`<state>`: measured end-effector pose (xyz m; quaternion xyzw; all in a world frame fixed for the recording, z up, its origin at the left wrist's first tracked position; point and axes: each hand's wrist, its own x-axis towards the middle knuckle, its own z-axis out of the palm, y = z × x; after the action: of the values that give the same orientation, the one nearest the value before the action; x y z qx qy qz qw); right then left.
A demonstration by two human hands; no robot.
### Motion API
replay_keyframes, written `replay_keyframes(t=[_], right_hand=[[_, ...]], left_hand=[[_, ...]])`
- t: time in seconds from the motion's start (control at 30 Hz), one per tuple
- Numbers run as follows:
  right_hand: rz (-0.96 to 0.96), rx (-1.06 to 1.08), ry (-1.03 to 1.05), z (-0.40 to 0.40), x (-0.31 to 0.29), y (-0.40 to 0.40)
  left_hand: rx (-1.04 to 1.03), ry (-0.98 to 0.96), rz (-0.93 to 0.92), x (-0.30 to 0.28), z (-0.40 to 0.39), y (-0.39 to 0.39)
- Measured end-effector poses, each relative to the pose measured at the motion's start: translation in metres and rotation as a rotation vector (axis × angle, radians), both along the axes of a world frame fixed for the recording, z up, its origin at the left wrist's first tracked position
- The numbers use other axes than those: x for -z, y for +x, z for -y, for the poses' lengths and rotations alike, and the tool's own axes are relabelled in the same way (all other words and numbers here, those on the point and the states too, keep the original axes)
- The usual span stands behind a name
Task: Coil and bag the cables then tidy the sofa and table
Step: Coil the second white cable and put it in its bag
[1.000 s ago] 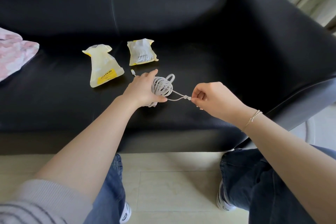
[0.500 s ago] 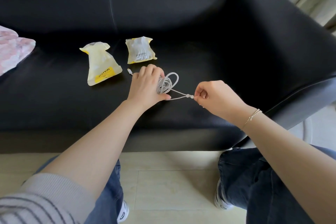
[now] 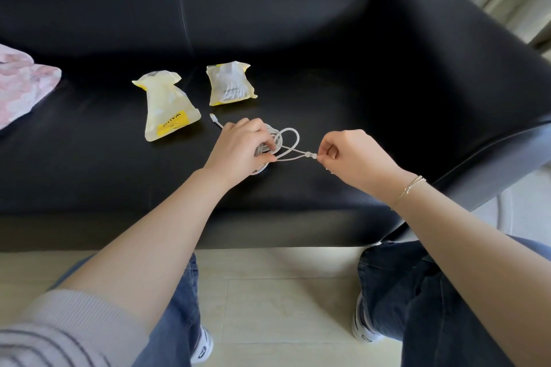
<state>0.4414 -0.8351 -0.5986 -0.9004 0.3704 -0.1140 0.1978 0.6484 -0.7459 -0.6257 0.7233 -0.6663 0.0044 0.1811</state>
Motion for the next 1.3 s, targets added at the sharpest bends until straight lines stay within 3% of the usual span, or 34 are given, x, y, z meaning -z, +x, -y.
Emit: replay_keyframes(t=[0.2, 0.43, 0.63, 0.8, 1.07, 1.3], right_hand=[[-0.019, -0.032, -0.023, -0.004, -0.002, 0.006], [-0.021, -0.016, 0.019, -0.004, -0.001, 0.005], [0.014, -0.037, 0.01, -0.005, 0.0, 0.004], [0.011, -0.046, -0.023, -0.005, 0.001, 0.004], [0.272, 0.032, 0.051, 0.0, -0.012, -0.003], [0.349, 0.06, 0.121, -0.003, -0.015, 0.006]], left_hand=[[-0.035, 0.102, 0.039, -0.012, -0.002, -0.005], [0.112, 0.028, -0.256, -0.012, 0.004, -0.011], [0.218, 0.022, -0.279, -0.002, 0.019, -0.024], [0.223, -0.055, -0.157, 0.003, 0.019, -0.021], [0.022, -0.104, -0.157, 0.003, 0.009, 0.019], [-0.127, 0.012, -0.251, 0.0, 0.007, 0.013]])
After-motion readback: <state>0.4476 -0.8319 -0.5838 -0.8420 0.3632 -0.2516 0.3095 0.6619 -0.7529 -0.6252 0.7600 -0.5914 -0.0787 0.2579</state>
